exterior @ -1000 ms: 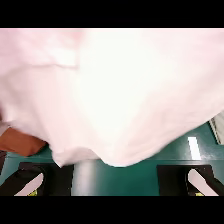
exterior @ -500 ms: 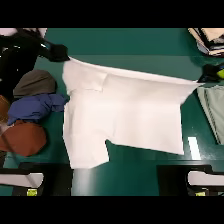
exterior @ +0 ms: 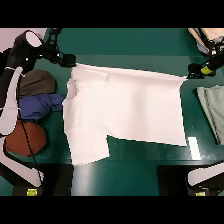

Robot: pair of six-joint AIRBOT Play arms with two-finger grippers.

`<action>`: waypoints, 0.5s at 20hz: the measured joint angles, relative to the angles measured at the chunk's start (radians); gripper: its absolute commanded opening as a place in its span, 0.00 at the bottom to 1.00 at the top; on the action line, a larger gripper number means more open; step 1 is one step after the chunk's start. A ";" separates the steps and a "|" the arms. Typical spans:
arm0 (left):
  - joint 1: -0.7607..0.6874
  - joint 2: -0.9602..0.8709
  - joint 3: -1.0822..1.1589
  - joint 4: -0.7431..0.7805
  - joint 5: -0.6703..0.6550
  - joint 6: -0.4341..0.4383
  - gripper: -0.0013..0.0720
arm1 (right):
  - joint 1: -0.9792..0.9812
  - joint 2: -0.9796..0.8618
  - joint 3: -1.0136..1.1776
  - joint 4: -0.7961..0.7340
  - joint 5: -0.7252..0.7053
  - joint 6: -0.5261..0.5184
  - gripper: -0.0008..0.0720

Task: Fold the shirts.

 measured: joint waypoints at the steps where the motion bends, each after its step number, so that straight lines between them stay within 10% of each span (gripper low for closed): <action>1: 0.006 -0.002 0.003 0.010 -0.042 0.002 0.04 | 0.000 0.018 -0.030 -0.001 0.001 0.000 0.03; 10: 0.021 -0.008 -0.174 0.099 -0.196 -0.001 0.09 | 0.035 0.193 -0.465 0.007 -0.175 -0.001 0.04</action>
